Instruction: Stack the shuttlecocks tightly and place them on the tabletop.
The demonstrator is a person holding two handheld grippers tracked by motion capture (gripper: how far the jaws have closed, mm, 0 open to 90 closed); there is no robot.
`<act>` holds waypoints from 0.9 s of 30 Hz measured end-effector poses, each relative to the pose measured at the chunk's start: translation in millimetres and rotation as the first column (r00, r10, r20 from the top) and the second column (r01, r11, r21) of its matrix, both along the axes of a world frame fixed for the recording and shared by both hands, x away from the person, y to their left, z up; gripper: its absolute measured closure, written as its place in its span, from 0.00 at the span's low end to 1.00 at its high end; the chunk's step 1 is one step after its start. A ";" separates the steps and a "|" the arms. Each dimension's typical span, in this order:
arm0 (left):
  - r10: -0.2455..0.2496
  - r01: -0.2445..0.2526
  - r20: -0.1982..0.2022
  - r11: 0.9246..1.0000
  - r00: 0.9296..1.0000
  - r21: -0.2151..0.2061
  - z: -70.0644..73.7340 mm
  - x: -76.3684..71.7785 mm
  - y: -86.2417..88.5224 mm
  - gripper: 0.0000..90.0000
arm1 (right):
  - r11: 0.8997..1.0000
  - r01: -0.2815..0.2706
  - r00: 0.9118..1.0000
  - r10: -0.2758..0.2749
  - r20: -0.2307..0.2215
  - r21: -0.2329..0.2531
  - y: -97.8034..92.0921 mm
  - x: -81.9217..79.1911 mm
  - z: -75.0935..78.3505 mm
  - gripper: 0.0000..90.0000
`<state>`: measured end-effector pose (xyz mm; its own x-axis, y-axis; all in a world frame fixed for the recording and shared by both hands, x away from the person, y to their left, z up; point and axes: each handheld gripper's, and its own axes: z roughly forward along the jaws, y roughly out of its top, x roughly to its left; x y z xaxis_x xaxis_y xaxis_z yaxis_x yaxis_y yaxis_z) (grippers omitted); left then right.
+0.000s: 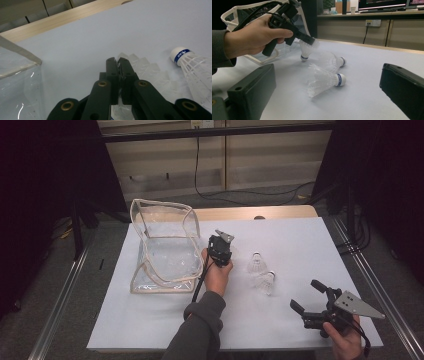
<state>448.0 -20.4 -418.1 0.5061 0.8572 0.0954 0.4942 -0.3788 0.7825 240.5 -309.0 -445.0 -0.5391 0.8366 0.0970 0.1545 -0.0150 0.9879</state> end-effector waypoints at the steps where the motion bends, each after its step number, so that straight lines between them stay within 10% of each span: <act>1: -0.002 0.002 -0.003 1.000 1.000 -0.001 0.2 0.2 0.1 0.98 | 1.000 -0.002 1.000 0.002 -0.003 0.001 0.0 -0.1 -0.2 0.00; 12: -0.039 0.035 -0.035 0.993 0.999 -0.109 -2.2 3.7 2.1 0.91 | 1.000 -0.005 1.000 0.005 -0.002 0.002 0.8 0.1 -0.3 0.00; 27: -0.060 0.054 -0.037 0.988 0.998 -0.145 -8.6 8.7 -7.5 0.90 | 1.000 -0.007 1.000 0.007 -0.003 -0.001 0.5 -0.1 0.1 0.00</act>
